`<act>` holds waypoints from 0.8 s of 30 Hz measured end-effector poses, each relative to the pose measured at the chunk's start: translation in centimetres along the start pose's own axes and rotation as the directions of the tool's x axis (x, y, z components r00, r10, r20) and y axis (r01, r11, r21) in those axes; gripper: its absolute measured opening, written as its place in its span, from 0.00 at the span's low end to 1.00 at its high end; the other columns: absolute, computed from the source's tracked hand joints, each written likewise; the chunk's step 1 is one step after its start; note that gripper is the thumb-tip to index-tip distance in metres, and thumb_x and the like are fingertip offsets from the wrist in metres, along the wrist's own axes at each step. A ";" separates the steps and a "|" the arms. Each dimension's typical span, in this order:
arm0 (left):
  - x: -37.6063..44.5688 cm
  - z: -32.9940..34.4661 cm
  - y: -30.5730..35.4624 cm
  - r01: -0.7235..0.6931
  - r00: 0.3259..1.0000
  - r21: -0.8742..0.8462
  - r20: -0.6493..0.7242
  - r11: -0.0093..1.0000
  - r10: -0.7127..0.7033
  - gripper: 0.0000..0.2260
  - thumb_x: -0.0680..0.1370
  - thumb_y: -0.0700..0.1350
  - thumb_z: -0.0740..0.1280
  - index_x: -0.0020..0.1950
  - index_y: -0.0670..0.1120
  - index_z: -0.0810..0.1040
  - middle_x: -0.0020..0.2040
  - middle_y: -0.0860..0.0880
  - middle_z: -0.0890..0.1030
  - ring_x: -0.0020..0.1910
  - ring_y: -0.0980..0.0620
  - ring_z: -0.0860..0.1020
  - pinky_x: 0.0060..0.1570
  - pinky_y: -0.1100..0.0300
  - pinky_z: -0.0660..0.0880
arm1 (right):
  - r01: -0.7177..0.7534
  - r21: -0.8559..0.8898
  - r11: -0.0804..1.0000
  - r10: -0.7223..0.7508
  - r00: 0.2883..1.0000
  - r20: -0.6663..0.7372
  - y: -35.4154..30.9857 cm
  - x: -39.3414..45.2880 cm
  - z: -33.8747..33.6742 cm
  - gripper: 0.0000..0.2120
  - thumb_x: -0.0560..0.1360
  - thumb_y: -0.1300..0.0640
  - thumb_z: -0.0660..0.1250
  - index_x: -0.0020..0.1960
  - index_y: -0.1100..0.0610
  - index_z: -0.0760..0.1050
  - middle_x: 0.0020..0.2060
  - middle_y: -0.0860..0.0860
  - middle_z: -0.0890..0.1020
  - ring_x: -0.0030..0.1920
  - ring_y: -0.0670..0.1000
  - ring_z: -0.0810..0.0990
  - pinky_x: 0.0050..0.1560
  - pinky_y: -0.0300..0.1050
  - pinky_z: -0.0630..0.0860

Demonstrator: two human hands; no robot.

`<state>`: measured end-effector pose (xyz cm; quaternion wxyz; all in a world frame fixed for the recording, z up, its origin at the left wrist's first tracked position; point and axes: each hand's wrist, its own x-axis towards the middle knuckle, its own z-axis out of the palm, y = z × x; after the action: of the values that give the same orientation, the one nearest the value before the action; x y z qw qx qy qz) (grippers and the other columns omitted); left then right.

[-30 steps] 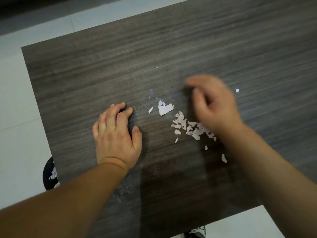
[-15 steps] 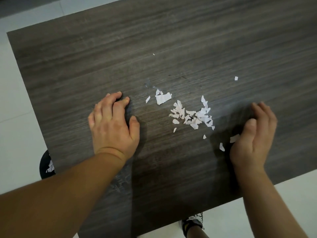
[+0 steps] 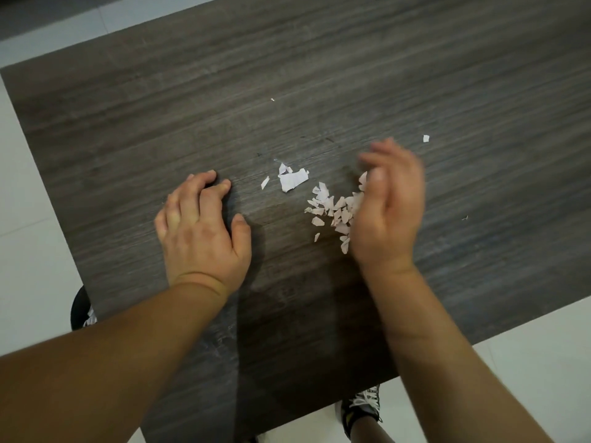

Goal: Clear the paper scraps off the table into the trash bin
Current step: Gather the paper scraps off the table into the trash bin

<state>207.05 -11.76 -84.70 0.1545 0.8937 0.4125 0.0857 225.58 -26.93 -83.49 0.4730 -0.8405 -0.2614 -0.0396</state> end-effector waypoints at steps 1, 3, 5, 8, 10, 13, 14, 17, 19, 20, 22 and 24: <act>0.0 0.0 0.0 -0.002 1.000 0.003 -0.001 1.000 0.002 0.22 0.79 0.52 0.64 0.73 0.49 0.74 0.77 0.51 0.70 0.78 0.44 0.66 0.76 0.39 0.61 | -0.021 -0.040 0.999 0.018 0.997 -0.079 1.6 1.2 -1.2 0.15 0.85 0.63 0.58 0.58 0.67 0.83 0.59 0.63 0.82 0.67 0.61 0.79 0.73 0.53 0.72; 0.0 0.1 0.0 -0.005 1.000 0.008 -0.005 1.000 0.005 0.22 0.79 0.52 0.64 0.73 0.50 0.74 0.77 0.51 0.70 0.78 0.44 0.67 0.76 0.40 0.61 | -0.144 -0.091 0.985 0.125 0.974 -0.190 4.7 3.7 -3.4 0.15 0.85 0.64 0.58 0.58 0.68 0.82 0.58 0.63 0.82 0.66 0.61 0.80 0.74 0.53 0.72; -0.1 0.1 0.0 -0.006 1.000 0.001 -0.005 1.000 0.006 0.22 0.79 0.53 0.64 0.73 0.50 0.74 0.77 0.51 0.71 0.78 0.45 0.66 0.76 0.40 0.61 | -0.291 -0.100 0.952 0.265 0.941 -0.212 5.9 5.1 -4.4 0.16 0.85 0.60 0.57 0.61 0.65 0.81 0.60 0.58 0.81 0.67 0.58 0.79 0.75 0.55 0.71; 0.0 0.1 -0.1 -0.003 1.000 0.000 0.000 1.000 0.003 0.22 0.79 0.53 0.64 0.73 0.50 0.75 0.77 0.51 0.71 0.79 0.44 0.66 0.76 0.39 0.62 | -0.214 -0.159 0.964 0.204 0.976 -0.072 4.3 4.9 -2.7 0.15 0.86 0.58 0.58 0.62 0.63 0.81 0.59 0.50 0.78 0.65 0.53 0.78 0.72 0.55 0.72; 0.0 0.1 -0.1 -0.003 1.000 0.005 0.000 1.000 0.003 0.22 0.79 0.53 0.64 0.73 0.50 0.75 0.77 0.51 0.71 0.78 0.45 0.67 0.75 0.39 0.62 | -0.128 -0.152 0.980 0.138 0.989 0.057 2.3 3.8 -0.7 0.14 0.86 0.58 0.59 0.63 0.62 0.81 0.60 0.48 0.78 0.68 0.51 0.76 0.73 0.50 0.72; 0.0 0.1 -0.2 -0.005 1.000 0.008 -0.002 1.000 0.005 0.22 0.79 0.53 0.64 0.73 0.50 0.74 0.77 0.51 0.70 0.79 0.45 0.66 0.76 0.40 0.62 | -0.032 -0.101 0.994 0.052 0.979 0.198 -0.3 2.2 1.8 0.14 0.85 0.58 0.60 0.61 0.62 0.81 0.60 0.52 0.82 0.71 0.48 0.73 0.75 0.42 0.68; 0.0 0.2 -0.2 -0.007 1.000 0.005 -0.005 1.000 0.007 0.21 0.79 0.53 0.64 0.73 0.50 0.74 0.77 0.52 0.70 0.79 0.45 0.66 0.76 0.40 0.62 | -0.012 -0.077 0.997 0.030 0.972 0.234 -0.9 1.9 2.5 0.14 0.86 0.59 0.60 0.61 0.63 0.82 0.60 0.54 0.83 0.72 0.49 0.74 0.76 0.43 0.69; 0.0 0.2 -0.2 -0.010 1.000 0.006 -0.011 1.000 0.010 0.22 0.79 0.53 0.65 0.73 0.51 0.74 0.78 0.52 0.70 0.79 0.45 0.66 0.76 0.40 0.62 | 0.030 -0.005 1.000 -0.027 0.947 0.320 -2.5 1.2 3.9 0.13 0.86 0.61 0.60 0.60 0.64 0.83 0.58 0.57 0.85 0.70 0.56 0.79 0.73 0.48 0.73; -0.1 0.2 -0.2 -0.011 1.000 0.013 -0.008 1.000 0.011 0.22 0.79 0.53 0.65 0.73 0.51 0.74 0.78 0.52 0.70 0.79 0.45 0.66 0.76 0.40 0.62 | 0.082 0.046 0.996 -0.093 0.915 0.393 -3.2 0.3 4.2 0.13 0.86 0.62 0.61 0.58 0.65 0.84 0.55 0.57 0.86 0.67 0.55 0.81 0.70 0.47 0.75; -0.1 0.2 -0.2 -0.011 1.000 0.016 -0.009 1.000 0.011 0.22 0.79 0.53 0.65 0.73 0.51 0.74 0.78 0.52 0.70 0.79 0.45 0.66 0.76 0.40 0.62 | 0.112 0.090 0.990 -0.139 0.899 0.416 -3.6 -0.1 4.2 0.13 0.86 0.63 0.61 0.57 0.65 0.84 0.54 0.57 0.86 0.65 0.54 0.82 0.68 0.47 0.76; -0.1 0.1 -0.3 -0.012 1.000 0.015 -0.006 1.000 0.012 0.22 0.80 0.53 0.64 0.73 0.51 0.74 0.78 0.52 0.70 0.79 0.45 0.66 0.76 0.40 0.62 | 0.158 0.161 0.974 -0.210 0.894 0.395 -3.4 0.1 3.5 0.13 0.85 0.63 0.62 0.55 0.65 0.85 0.53 0.57 0.86 0.63 0.53 0.83 0.67 0.46 0.77; 0.0 0.1 -0.2 -0.011 1.000 0.006 -0.004 1.000 0.011 0.21 0.80 0.53 0.64 0.73 0.50 0.74 0.78 0.52 0.70 0.79 0.45 0.67 0.75 0.39 0.63 | 0.176 0.124 0.977 -0.200 0.955 0.220 -1.5 2.3 2.0 0.14 0.86 0.62 0.61 0.53 0.64 0.85 0.53 0.55 0.86 0.62 0.53 0.83 0.68 0.45 0.75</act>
<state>206.90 -11.67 -84.90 0.1505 0.8962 0.4082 0.0872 226.46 -23.81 -82.72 0.4759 -0.7852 -0.3953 0.0271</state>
